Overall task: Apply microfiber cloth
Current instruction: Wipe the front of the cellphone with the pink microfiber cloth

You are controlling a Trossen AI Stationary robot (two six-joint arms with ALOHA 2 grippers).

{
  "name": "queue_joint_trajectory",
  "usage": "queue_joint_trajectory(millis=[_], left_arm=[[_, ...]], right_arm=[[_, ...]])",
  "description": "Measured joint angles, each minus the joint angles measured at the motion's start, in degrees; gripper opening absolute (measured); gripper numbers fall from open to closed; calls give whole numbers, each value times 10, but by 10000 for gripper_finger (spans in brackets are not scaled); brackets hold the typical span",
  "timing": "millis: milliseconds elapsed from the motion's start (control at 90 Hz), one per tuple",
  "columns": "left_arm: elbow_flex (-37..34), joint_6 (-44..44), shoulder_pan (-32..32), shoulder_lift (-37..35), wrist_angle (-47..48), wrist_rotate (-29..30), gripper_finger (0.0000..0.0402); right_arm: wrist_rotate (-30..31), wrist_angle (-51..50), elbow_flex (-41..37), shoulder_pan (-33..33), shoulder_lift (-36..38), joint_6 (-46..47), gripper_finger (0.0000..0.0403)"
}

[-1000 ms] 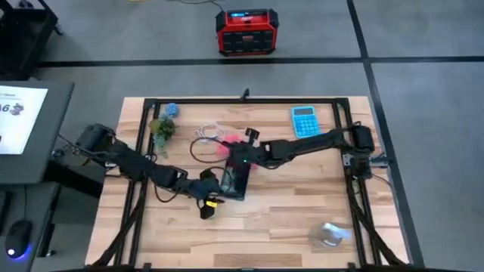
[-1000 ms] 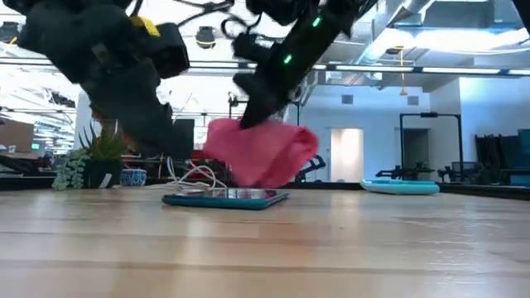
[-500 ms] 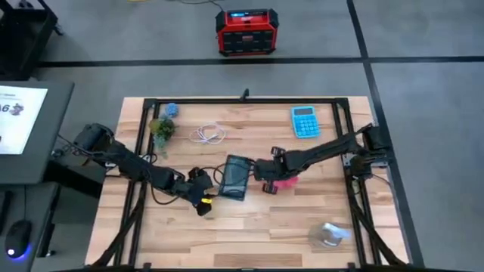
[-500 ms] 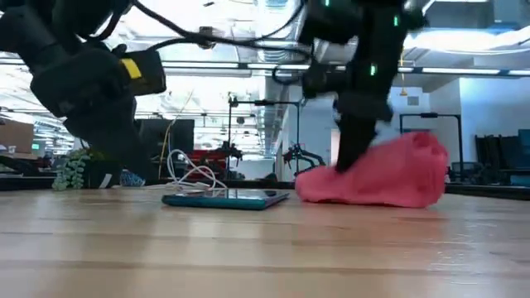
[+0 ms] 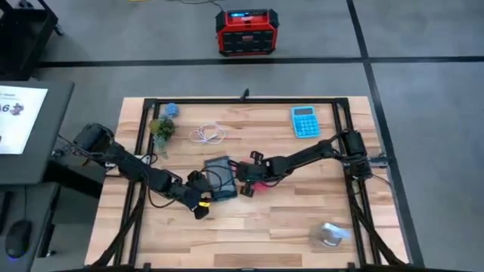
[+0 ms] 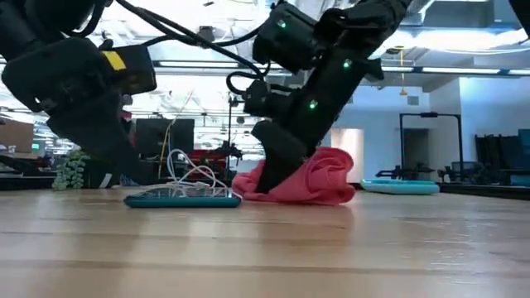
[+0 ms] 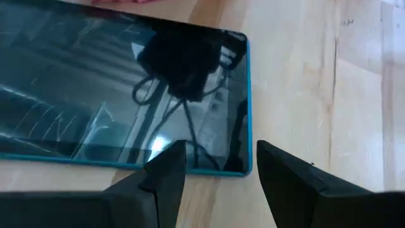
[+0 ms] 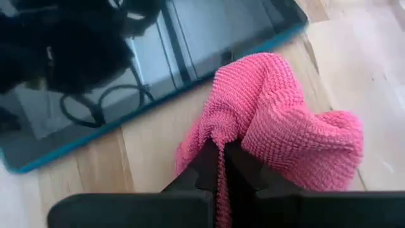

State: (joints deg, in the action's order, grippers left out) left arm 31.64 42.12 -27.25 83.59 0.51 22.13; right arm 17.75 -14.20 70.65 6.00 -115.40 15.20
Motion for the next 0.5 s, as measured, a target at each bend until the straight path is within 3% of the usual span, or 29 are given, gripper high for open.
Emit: queue_joint_trajectory(millis=[233,400,500], left_arm=[[1,50,-27,-28,91,8,169],[-1,109,-49,-49,186,83,169],[-14,116,-44,-48,183,114,169]], right_arm=[[57,-83,1,4,95,-16,0],[94,-190,0,4,139,16,0],[94,-264,-19,6,146,53,0]])
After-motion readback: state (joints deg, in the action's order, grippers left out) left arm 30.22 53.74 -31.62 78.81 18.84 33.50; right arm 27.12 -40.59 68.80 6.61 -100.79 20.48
